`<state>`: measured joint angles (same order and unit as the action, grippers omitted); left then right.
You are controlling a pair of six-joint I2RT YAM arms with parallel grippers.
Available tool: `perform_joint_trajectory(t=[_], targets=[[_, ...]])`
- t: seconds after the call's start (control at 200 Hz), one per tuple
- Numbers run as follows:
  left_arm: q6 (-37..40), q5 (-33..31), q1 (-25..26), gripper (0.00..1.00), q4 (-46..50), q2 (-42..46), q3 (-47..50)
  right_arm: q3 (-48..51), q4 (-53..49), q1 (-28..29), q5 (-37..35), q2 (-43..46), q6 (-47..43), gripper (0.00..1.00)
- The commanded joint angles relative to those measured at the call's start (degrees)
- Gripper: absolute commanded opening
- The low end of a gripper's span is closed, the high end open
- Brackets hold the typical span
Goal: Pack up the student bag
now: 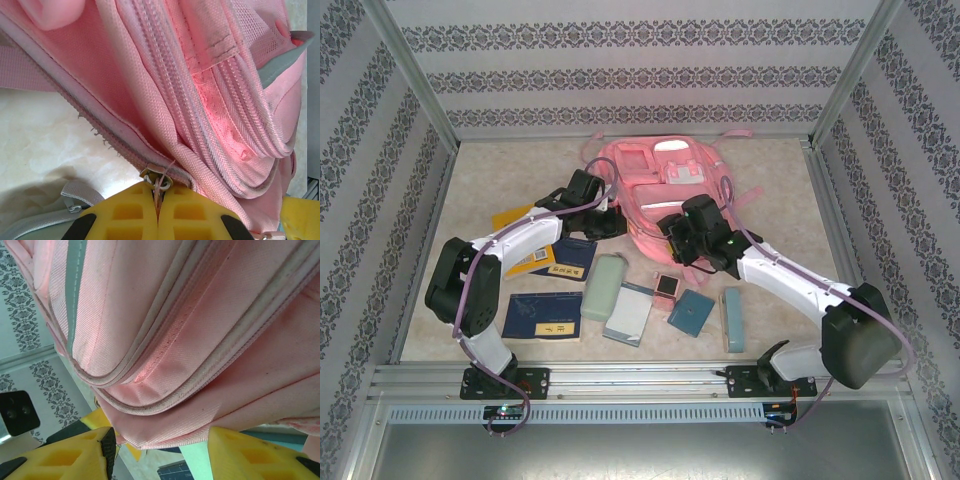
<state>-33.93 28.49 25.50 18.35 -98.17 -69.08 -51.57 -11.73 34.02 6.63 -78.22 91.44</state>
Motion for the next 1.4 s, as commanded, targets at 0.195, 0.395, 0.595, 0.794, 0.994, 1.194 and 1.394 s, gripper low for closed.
perform_joint_trajectory(t=[0.195,0.395,0.595,0.794,0.994,1.194,1.394], targets=[[0.8,0.2,0.5,0.00,-3.2,2.5,-0.9,3.8,1.3,1.1,-2.5,2.9,2.6,0.50],[0.6,0.3,0.4,0.00,-3.6,2.1,-1.1,5.9,2.6,1.2,-3.0,3.6,3.6,0.52],[0.7,0.2,0.4,0.00,-3.3,2.1,-1.0,5.6,7.4,0.6,-2.4,-0.6,4.3,0.52],[1.8,0.0,0.5,0.00,-2.1,2.0,-1.0,6.1,11.4,-0.7,-4.3,-3.0,4.0,0.19],[4.2,-3.0,-0.5,0.00,2.6,1.1,-3.0,7.7,8.4,-2.0,-8.6,1.2,2.9,0.00],[4.5,-4.3,-4.2,0.00,4.8,-0.7,-5.2,9.6,8.0,-3.4,-8.7,3.7,2.2,0.00],[5.2,-4.0,-6.1,0.01,7.0,-5.5,-11.5,10.5,8.1,-3.5,-7.9,3.7,1.8,0.00]])
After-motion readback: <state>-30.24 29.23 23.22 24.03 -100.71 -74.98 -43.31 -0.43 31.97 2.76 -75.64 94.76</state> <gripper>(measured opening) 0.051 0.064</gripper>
